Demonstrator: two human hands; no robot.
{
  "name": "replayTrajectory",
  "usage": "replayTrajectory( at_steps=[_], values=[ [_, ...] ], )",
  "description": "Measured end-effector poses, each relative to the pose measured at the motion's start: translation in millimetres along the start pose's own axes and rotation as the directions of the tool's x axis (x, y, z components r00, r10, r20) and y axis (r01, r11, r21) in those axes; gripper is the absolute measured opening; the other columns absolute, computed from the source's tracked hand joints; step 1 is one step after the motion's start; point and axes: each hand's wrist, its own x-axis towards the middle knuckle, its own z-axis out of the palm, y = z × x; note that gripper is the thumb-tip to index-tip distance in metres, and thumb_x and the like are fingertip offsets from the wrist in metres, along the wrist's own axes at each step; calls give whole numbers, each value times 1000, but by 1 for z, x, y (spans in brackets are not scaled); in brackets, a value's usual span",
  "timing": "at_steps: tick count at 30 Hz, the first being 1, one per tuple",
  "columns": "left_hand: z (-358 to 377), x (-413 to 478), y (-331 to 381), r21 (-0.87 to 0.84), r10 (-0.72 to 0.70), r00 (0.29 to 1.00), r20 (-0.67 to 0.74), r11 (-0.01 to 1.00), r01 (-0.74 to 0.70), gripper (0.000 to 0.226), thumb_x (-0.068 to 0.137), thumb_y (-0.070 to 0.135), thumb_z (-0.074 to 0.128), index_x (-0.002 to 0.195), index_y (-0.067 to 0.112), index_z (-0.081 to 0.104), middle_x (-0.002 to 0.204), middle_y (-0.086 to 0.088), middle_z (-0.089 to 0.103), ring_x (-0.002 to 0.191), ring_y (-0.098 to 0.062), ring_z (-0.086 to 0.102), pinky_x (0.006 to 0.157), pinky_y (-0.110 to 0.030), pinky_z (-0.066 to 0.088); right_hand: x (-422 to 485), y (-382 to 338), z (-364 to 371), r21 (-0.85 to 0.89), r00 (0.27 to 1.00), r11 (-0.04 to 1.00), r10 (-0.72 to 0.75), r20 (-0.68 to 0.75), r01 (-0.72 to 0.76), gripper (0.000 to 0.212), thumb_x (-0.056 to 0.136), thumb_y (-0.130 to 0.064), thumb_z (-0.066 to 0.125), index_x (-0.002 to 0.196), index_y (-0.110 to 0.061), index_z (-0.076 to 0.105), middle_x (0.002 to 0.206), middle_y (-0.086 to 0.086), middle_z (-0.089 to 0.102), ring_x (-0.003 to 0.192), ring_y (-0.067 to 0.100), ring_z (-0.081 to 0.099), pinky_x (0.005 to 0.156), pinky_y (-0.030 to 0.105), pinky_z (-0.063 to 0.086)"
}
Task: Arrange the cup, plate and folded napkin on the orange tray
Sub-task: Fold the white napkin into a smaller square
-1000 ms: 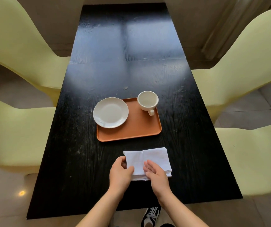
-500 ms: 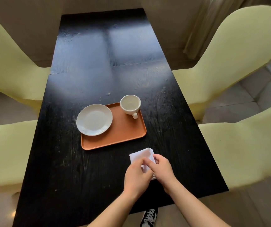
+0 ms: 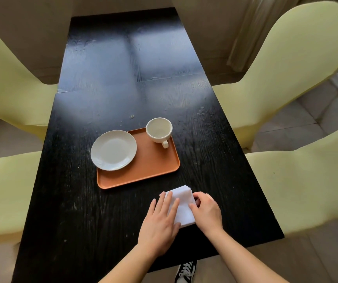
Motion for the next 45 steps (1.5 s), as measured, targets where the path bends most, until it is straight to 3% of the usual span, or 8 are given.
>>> replayTrajectory(
  at_steps=[11, 16, 18, 23, 28, 35, 40, 45],
  values=[
    [9, 7, 0, 31, -21, 995, 101, 999, 18, 77, 94, 59, 38, 150, 9, 31, 159, -13, 29, 147, -31, 24, 113, -49, 13, -3, 0, 1, -30, 1000, 999, -13, 21, 13, 27, 95, -35, 62, 118, -22, 65, 108, -5, 62, 92, 13, 61, 75, 29, 52],
    [9, 8, 7, 18, -65, 990, 128, 998, 64, 87, 92, 73, 11, 152, 14, -10, 160, -5, -21, 148, -26, -22, 116, -48, -12, -2, -2, 1, -35, 997, 998, -52, 58, 54, 30, 100, -26, 55, 127, -18, 64, 114, 0, 61, 95, 13, 58, 78, 27, 49],
    [7, 8, 10, 13, -82, 983, 162, 997, 81, 90, 90, 75, 7, 152, 15, -17, 158, -4, -30, 145, -23, -32, 117, -50, -14, -2, -3, 2, -50, 996, 997, -62, 61, 65, 29, 101, -24, 53, 127, -18, 63, 115, 1, 60, 93, 12, 57, 76, 26, 48],
    [10, 7, 9, 30, -88, 978, 189, 996, 84, 94, 86, 78, 4, 152, 15, -19, 160, -5, -30, 143, -22, -36, 121, -50, -11, -5, -5, 3, -30, 998, 1000, -7, 60, 9, 34, 97, -28, 60, 130, -16, 60, 116, 3, 60, 94, 13, 56, 79, 27, 48],
    [5, 5, 7, -7, -71, 979, 192, 997, 74, 92, 86, 78, 0, 152, 17, -18, 159, -2, -29, 144, -21, -34, 121, -49, -12, 2, -10, 1, 129, 977, 975, 166, 134, -183, 41, 92, -28, 67, 131, -13, 61, 108, 1, 70, 95, 13, 62, 79, 27, 49],
    [3, -7, -22, -92, -85, 982, 168, 991, 102, 77, 94, 68, 16, 154, 30, -13, 159, 4, -27, 150, -20, -20, 123, -47, -3, -2, -19, 3, 208, 935, 936, 223, 276, -285, 10, 86, -28, 71, 83, -19, 75, 83, -2, 77, 83, 17, 72, 85, 47, 60],
    [8, -19, -65, -51, -260, 965, 40, 964, 262, 73, 91, 69, 18, 155, 33, 18, 165, -5, 14, 152, -25, 8, 117, -62, 12, -11, -28, 2, 236, 951, 938, 200, 237, -256, 7, 87, -28, 70, 87, -23, 75, 87, -5, 74, 84, 12, 70, 79, 40, 62],
    [16, -31, -110, 6, -394, 919, 9, 919, 394, 71, 89, 69, 14, 154, 39, 15, 166, -6, 11, 152, -30, 1, 117, -64, 9, -12, -35, 2, 298, 949, 916, 202, 242, -271, 6, 90, -25, 71, 92, -20, 70, 96, -2, 70, 91, 12, 66, 77, 33, 59]
  ],
)
